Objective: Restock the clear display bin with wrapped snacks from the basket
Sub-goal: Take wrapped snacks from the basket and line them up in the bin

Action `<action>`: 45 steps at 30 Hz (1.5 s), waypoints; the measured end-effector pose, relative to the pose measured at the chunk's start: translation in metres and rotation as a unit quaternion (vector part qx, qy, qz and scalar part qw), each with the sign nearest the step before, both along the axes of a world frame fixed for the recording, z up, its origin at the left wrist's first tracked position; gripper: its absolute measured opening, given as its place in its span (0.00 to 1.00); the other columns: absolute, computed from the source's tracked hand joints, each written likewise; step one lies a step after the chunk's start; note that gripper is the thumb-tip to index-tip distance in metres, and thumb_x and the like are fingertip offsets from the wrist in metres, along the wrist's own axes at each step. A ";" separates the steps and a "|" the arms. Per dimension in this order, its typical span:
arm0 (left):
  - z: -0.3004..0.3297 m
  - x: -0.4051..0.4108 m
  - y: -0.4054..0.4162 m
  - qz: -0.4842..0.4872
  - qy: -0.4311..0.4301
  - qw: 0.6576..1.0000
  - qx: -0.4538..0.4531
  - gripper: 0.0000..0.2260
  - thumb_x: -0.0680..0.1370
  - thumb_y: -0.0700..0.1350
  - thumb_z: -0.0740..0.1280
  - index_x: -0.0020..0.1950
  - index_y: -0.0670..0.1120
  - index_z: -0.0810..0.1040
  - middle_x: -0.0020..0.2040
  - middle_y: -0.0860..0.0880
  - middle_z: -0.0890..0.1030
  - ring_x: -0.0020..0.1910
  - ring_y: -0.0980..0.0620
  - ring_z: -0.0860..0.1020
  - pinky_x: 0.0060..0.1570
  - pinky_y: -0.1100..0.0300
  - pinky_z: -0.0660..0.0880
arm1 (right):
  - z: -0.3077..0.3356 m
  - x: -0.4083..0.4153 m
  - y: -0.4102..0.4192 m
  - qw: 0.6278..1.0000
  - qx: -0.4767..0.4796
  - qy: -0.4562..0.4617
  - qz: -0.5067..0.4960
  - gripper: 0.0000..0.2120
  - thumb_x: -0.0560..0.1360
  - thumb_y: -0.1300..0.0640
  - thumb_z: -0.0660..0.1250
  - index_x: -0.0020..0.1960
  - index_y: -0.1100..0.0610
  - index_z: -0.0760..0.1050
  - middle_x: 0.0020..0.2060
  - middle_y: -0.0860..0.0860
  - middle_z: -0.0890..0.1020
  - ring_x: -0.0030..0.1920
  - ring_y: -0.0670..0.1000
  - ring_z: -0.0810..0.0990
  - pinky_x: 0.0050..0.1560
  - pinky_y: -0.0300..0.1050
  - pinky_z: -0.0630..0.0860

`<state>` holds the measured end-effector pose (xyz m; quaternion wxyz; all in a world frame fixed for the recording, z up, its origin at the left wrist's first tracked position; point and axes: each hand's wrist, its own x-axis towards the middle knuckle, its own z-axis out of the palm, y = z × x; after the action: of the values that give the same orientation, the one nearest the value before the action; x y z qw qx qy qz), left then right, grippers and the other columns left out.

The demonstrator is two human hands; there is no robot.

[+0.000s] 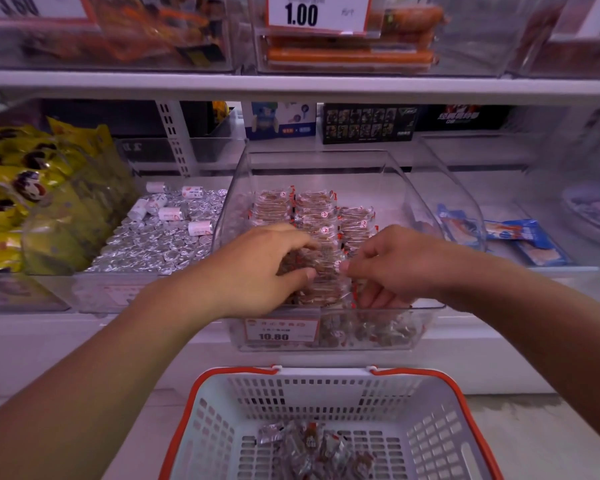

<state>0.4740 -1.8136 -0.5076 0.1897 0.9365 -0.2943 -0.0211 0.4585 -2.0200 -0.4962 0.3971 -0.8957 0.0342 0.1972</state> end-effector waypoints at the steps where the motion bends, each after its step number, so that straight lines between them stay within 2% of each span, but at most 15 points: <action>1: -0.001 0.000 -0.001 -0.006 0.012 1.000 0.017 0.19 0.82 0.51 0.64 0.73 0.53 0.72 0.66 0.55 0.74 0.66 0.55 0.71 0.64 0.63 0.66 | -0.001 -0.002 0.002 1.000 0.009 0.007 0.001 0.16 0.80 0.51 0.65 0.46 0.65 0.79 0.31 0.58 0.85 0.31 0.54 0.85 0.26 0.39 0.78; 5: -0.007 -0.007 -0.007 -0.017 0.049 0.995 0.086 0.19 0.83 0.46 0.61 0.75 0.50 0.71 0.74 0.52 0.70 0.73 0.50 0.67 0.72 0.56 0.64 | 0.003 -0.007 0.010 0.999 0.020 0.025 -0.003 0.15 0.81 0.53 0.63 0.50 0.66 0.77 0.33 0.60 0.85 0.36 0.60 0.86 0.39 0.52 0.83; 7: -0.009 -0.014 -0.011 0.004 0.026 0.998 0.053 0.17 0.81 0.44 0.62 0.70 0.50 0.76 0.68 0.50 0.76 0.67 0.47 0.73 0.66 0.52 0.70 | 0.008 -0.013 0.009 0.983 -0.140 -0.111 0.034 0.15 0.80 0.52 0.63 0.47 0.63 0.80 0.37 0.59 0.85 0.40 0.59 0.85 0.40 0.49 0.82; 9: -0.014 -0.027 -0.012 0.043 -0.053 0.997 -0.043 0.09 0.80 0.44 0.64 0.58 0.48 0.81 0.53 0.48 0.82 0.52 0.47 0.79 0.53 0.50 0.77 | 0.006 -0.025 0.008 0.889 -0.287 -0.355 0.048 0.15 0.79 0.49 0.61 0.41 0.57 0.79 0.36 0.56 0.82 0.39 0.60 0.82 0.37 0.47 0.75; 11: -0.024 -0.043 -0.006 0.063 -0.204 0.966 -0.144 0.08 0.80 0.46 0.64 0.45 0.45 0.80 0.39 0.49 0.81 0.40 0.47 0.78 0.41 0.51 0.76 | -0.002 -0.044 0.008 0.822 -0.257 -0.506 0.048 0.17 0.75 0.48 0.59 0.32 0.56 0.71 0.26 0.53 0.75 0.30 0.60 0.77 0.30 0.46 0.71; 15: -0.074 -0.081 0.011 -0.138 -0.374 0.915 -0.064 0.09 0.75 0.43 0.67 0.35 0.45 0.73 0.30 0.46 0.74 0.32 0.44 0.72 0.33 0.54 0.70 | -0.074 -0.078 0.010 0.830 -0.208 -0.474 0.209 0.14 0.74 0.48 0.59 0.32 0.53 0.70 0.27 0.55 0.78 0.29 0.62 0.78 0.29 0.49 0.73; 17: -0.120 -0.096 0.019 -0.192 -0.247 0.945 0.091 0.06 0.75 0.45 0.66 0.38 0.47 0.77 0.34 0.46 0.80 0.35 0.42 0.78 0.33 0.53 0.75 | -0.135 -0.092 0.004 0.854 -0.278 -0.296 0.326 0.13 0.78 0.47 0.59 0.41 0.52 0.74 0.38 0.56 0.83 0.39 0.62 0.81 0.39 0.52 0.77; 20: -0.200 -0.117 0.030 -0.089 0.066 0.956 0.272 0.11 0.80 0.54 0.62 0.55 0.49 0.79 0.55 0.46 0.82 0.55 0.43 0.80 0.50 0.51 0.77 | -0.227 -0.116 -0.024 0.857 -0.323 0.015 0.401 0.19 0.78 0.45 0.65 0.65 0.54 0.73 0.61 0.57 0.79 0.61 0.58 0.77 0.57 0.46 0.72; 22: -0.256 -0.135 0.037 0.019 0.254 0.931 0.259 0.22 0.79 0.59 0.64 0.70 0.49 0.72 0.70 0.44 0.74 0.66 0.43 0.74 0.62 0.51 0.73 | -0.274 -0.127 -0.044 0.863 -0.307 0.154 0.370 0.37 0.74 0.45 0.71 0.77 0.57 0.60 0.73 0.57 0.68 0.71 0.57 0.69 0.65 0.43 0.66; 26: -0.341 -0.170 0.033 0.156 0.460 0.851 0.199 0.44 0.77 0.60 0.69 0.81 0.42 0.48 0.81 0.41 0.53 0.78 0.41 0.58 0.74 0.49 0.62 | -0.342 -0.136 -0.049 0.929 -0.215 0.204 0.220 0.56 0.66 0.43 0.79 0.80 0.56 0.47 0.79 0.56 0.55 0.77 0.56 0.58 0.72 0.45 0.59; 30: -0.382 -0.182 0.010 0.245 0.535 0.798 0.129 0.50 0.73 0.64 0.71 0.81 0.41 0.47 0.80 0.40 0.56 0.74 0.38 0.64 0.69 0.48 0.68 | -0.397 -0.139 -0.023 0.967 -0.119 0.222 0.041 0.68 0.58 0.42 0.83 0.80 0.53 0.38 0.80 0.57 0.47 0.78 0.60 0.53 0.73 0.54 0.61; 33: -0.399 -0.182 -0.004 0.299 0.557 0.769 0.097 0.51 0.72 0.65 0.72 0.81 0.44 0.46 0.80 0.41 0.52 0.75 0.37 0.62 0.69 0.47 0.68 | -0.432 -0.147 -0.013 0.959 -0.161 0.231 0.007 0.71 0.57 0.41 0.83 0.79 0.48 0.33 0.79 0.54 0.36 0.79 0.62 0.43 0.76 0.60 0.54; 38: -0.420 -0.185 -0.018 0.338 0.510 0.788 0.061 0.43 0.70 0.44 0.79 0.77 0.42 0.55 0.76 0.38 0.57 0.70 0.37 0.68 0.66 0.50 0.70 | -0.455 -0.160 -0.003 0.960 -0.254 0.089 0.072 0.49 0.63 0.39 0.79 0.74 0.51 0.57 0.71 0.56 0.60 0.71 0.63 0.61 0.67 0.59 0.70; 42: -0.432 -0.187 -0.035 0.436 0.493 0.744 -0.115 0.46 0.69 0.56 0.78 0.75 0.41 0.55 0.73 0.39 0.65 0.69 0.40 0.69 0.65 0.55 0.69 | -0.459 -0.162 0.008 0.979 -0.190 0.056 0.054 0.34 0.69 0.47 0.76 0.68 0.55 0.65 0.61 0.58 0.68 0.56 0.63 0.76 0.56 0.55 0.77; 45: -0.442 -0.186 -0.042 0.451 0.475 0.745 -0.124 0.46 0.67 0.61 0.78 0.76 0.43 0.60 0.73 0.40 0.67 0.69 0.41 0.70 0.66 0.54 0.70 | -0.460 -0.159 0.011 0.987 -0.146 0.059 0.037 0.29 0.68 0.51 0.76 0.64 0.54 0.70 0.57 0.57 0.72 0.51 0.59 0.78 0.51 0.49 0.77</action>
<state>0.2883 -1.8560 -0.9501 0.4065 0.7972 0.2903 -0.3390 0.2990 -2.0086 -0.9565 0.2516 -0.9316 0.0528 0.2570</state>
